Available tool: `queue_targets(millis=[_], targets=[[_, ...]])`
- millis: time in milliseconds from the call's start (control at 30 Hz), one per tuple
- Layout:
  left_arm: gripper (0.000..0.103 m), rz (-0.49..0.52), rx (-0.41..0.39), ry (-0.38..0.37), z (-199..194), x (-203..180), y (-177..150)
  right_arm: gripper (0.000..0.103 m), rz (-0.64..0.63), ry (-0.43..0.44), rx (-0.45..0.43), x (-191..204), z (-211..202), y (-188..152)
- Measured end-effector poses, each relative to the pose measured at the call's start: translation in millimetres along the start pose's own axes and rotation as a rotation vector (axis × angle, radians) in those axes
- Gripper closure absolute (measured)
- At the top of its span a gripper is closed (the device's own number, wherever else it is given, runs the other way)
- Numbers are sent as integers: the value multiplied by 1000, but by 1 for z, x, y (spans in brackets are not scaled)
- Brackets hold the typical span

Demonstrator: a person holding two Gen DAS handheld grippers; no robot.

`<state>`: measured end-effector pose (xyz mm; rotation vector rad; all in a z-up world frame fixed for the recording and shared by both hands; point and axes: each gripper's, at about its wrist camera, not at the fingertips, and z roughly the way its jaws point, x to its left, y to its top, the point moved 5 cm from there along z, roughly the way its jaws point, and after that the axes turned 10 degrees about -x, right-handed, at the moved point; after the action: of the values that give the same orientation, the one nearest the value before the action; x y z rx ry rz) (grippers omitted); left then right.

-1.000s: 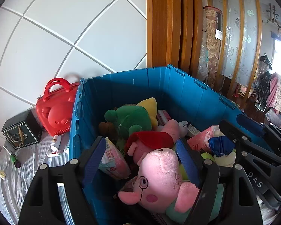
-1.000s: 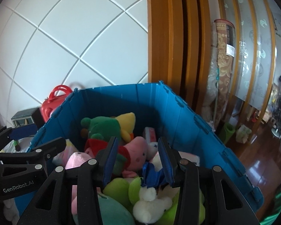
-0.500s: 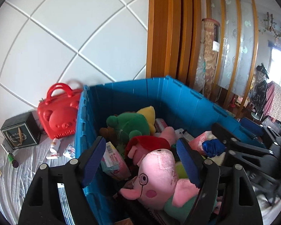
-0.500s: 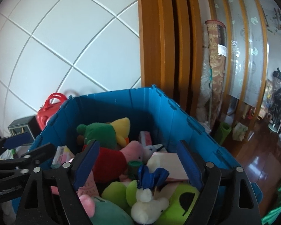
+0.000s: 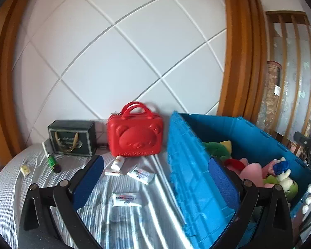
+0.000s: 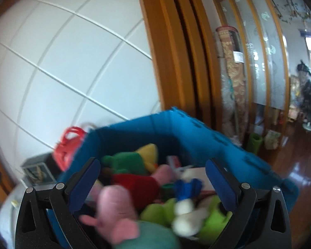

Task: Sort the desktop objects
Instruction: 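Move both grippers back over the table, then grasp the tissue pack with the left gripper while the right grasps the green medicine bottle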

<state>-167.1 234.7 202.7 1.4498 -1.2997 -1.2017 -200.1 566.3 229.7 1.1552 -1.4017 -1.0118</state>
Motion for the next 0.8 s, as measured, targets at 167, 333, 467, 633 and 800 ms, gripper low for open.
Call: queue_targets(millis=[167, 333, 467, 633, 800], targets=[[1, -59, 74, 153, -1, 117, -22, 0, -59, 160, -22, 101, -20, 5], [1, -96, 140, 341, -9, 244, -47, 0, -120, 315, 34, 221, -15, -17], [1, -149, 226, 461, -6, 342, -77, 0, -122, 439, 136, 313, 5, -51], [1, -213, 332, 572, 3, 443, -118, 0, -144, 512, 270, 402, 39, -107], [1, -297, 423, 643, 39, 520, -154, 0, -187, 526, 412, 455, 87, -173]])
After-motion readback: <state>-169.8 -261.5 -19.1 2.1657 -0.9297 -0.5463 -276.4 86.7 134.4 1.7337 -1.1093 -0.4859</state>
